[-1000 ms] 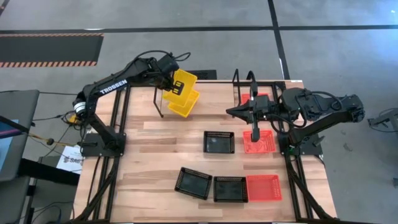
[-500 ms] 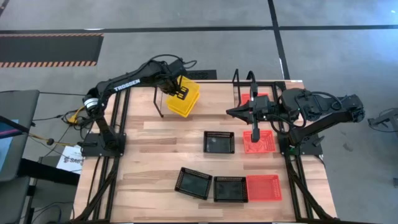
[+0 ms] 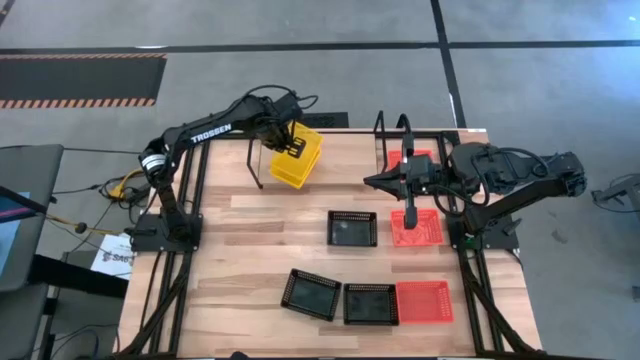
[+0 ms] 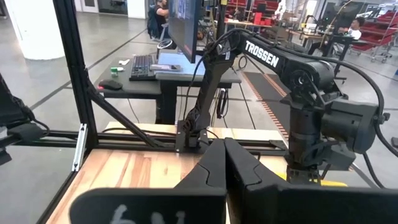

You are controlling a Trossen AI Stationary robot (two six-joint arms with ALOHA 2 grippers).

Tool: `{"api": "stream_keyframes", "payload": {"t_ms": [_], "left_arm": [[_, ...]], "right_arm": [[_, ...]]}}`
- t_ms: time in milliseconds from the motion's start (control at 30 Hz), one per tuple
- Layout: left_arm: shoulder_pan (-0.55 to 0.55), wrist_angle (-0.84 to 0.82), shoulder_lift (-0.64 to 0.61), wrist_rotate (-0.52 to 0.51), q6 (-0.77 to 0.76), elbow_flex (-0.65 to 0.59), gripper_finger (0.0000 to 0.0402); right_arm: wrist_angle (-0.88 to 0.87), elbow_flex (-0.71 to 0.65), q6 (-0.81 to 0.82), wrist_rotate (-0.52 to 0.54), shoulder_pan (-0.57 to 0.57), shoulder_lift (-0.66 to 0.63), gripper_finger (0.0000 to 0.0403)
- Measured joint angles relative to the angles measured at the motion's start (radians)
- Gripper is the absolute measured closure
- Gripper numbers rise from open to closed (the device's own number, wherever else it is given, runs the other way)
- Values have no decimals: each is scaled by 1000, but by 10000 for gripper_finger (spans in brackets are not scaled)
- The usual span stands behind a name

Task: Stack baskets on shelf by color
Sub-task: Stack the yellow bin on top of the other yellow bin on the shelf

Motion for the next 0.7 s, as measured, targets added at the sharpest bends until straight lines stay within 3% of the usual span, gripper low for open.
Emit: {"api": "stream_keyframes", "payload": {"t_ms": [700], "left_arm": [[-14, -10, 0, 50, 24, 0, 401]], "right_arm": [[0, 0, -3, 0, 0, 0, 395]]}}
